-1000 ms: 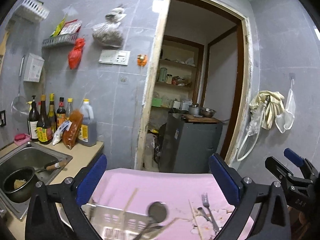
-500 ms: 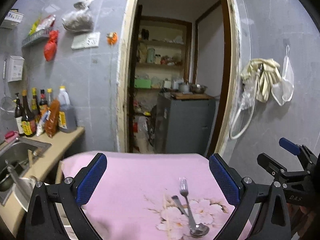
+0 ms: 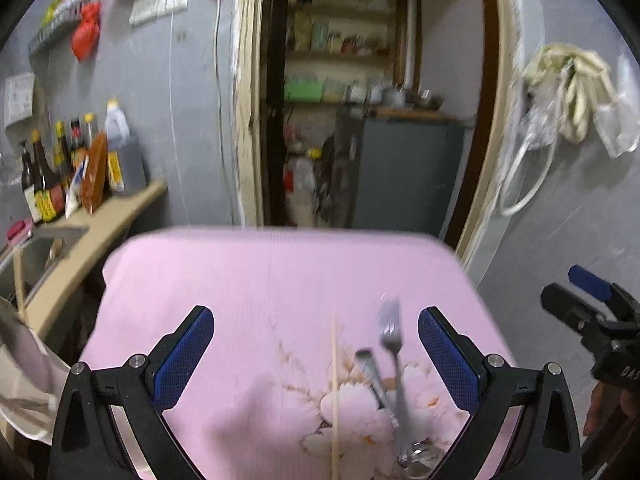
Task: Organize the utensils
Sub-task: 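Move both open tools back over the utensils on the table, then grasp a chopstick with the left tool while the right grasps the fork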
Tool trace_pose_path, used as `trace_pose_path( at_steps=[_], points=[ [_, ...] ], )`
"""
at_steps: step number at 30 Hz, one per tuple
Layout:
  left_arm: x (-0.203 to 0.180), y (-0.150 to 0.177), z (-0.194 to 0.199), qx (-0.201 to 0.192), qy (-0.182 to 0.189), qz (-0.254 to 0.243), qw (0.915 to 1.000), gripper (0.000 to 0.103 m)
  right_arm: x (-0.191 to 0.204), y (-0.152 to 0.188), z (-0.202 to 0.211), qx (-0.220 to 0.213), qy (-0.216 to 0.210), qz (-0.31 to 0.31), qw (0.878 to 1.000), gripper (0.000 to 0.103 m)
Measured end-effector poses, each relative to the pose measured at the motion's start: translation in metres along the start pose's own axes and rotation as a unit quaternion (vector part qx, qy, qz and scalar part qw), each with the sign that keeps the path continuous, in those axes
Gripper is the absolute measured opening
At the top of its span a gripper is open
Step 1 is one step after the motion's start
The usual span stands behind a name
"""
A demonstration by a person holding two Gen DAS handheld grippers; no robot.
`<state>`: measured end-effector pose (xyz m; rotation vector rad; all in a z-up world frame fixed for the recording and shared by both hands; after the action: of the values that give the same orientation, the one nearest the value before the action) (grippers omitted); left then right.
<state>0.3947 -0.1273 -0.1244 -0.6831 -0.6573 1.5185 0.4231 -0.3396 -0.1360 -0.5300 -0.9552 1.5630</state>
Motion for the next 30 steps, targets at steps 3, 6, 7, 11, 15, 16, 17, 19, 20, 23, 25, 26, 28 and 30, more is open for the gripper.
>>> trace_pose_path(
  at_steps=[3, 6, 7, 11, 15, 16, 17, 19, 20, 23, 25, 26, 28, 30],
  points=[
    [0.001, 0.01, -0.023, 0.04, -0.005, 0.002, 0.9992, 0.095, 0.001, 0.014, -0.034, 0.039, -0.017, -0.001, 0.999, 0.082],
    [0.0, 0.019, -0.045, 0.084, -0.001, -0.001, 0.9964, 0.081, 0.004, 0.027, -0.06, 0.073, -0.033, -0.003, 0.997, 0.074],
    [0.0, 0.021, -0.051, 0.094, 0.002, -0.002, 0.9956, 0.076, 0.006, 0.032, -0.068, 0.084, -0.04, -0.003, 0.996, 0.071],
    [-0.005, 0.034, -0.077, 0.146, 0.019, -0.008, 0.9891, 0.058, 0.019, 0.048, -0.099, 0.131, -0.075, 0.003, 0.989, 0.057],
    [-0.011, 0.047, -0.096, 0.186, 0.033, -0.012, 0.9819, 0.044, 0.03, 0.059, -0.124, 0.162, -0.098, 0.014, 0.982, 0.05],
    [-0.011, 0.047, -0.099, 0.191, 0.035, -0.013, 0.9808, 0.042, 0.032, 0.061, -0.129, 0.168, -0.104, 0.014, 0.98, 0.049],
    [-0.013, 0.047, -0.099, 0.188, 0.034, -0.019, 0.9813, 0.041, 0.033, 0.062, -0.133, 0.172, -0.108, 0.015, 0.979, 0.046],
    [-0.017, 0.048, -0.1, 0.188, 0.036, -0.033, 0.981, 0.038, 0.036, 0.062, -0.144, 0.182, -0.118, 0.016, 0.976, 0.044],
    [-0.018, 0.048, -0.101, 0.188, 0.033, -0.038, 0.9809, 0.037, 0.036, 0.062, -0.148, 0.184, -0.122, 0.017, 0.975, 0.043],
    [-0.019, 0.045, -0.103, 0.19, 0.031, -0.047, 0.9801, 0.036, 0.041, 0.057, -0.16, 0.192, -0.134, 0.031, 0.972, 0.039],
    [-0.018, 0.042, -0.106, 0.193, 0.028, -0.052, 0.9795, 0.033, 0.045, 0.054, -0.167, 0.196, -0.142, 0.039, 0.969, 0.037],
    [-0.018, 0.041, -0.107, 0.195, 0.027, -0.054, 0.979, 0.031, 0.049, 0.051, -0.169, 0.199, -0.145, 0.043, 0.968, 0.034],
    [-0.018, 0.037, -0.111, 0.199, 0.028, -0.057, 0.9779, 0.028, 0.053, 0.048, -0.174, 0.201, -0.151, 0.049, 0.967, 0.031],
    [-0.02, 0.036, -0.112, 0.203, 0.029, -0.062, 0.9767, 0.026, 0.056, 0.047, -0.175, 0.203, -0.16, 0.052, 0.965, 0.028]
  ],
)
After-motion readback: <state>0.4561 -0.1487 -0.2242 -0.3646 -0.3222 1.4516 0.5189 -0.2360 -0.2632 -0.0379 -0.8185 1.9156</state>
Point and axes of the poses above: each gripper's, at about its wrist camera, not at the fingertips, and z roughly against the way its jaws point, x to its left, y to its underside, the point moved 8 cm from there along -z, roughly the way its jaws point, and after that the axes turned 4 degrees about x, right-handed, at the moved point
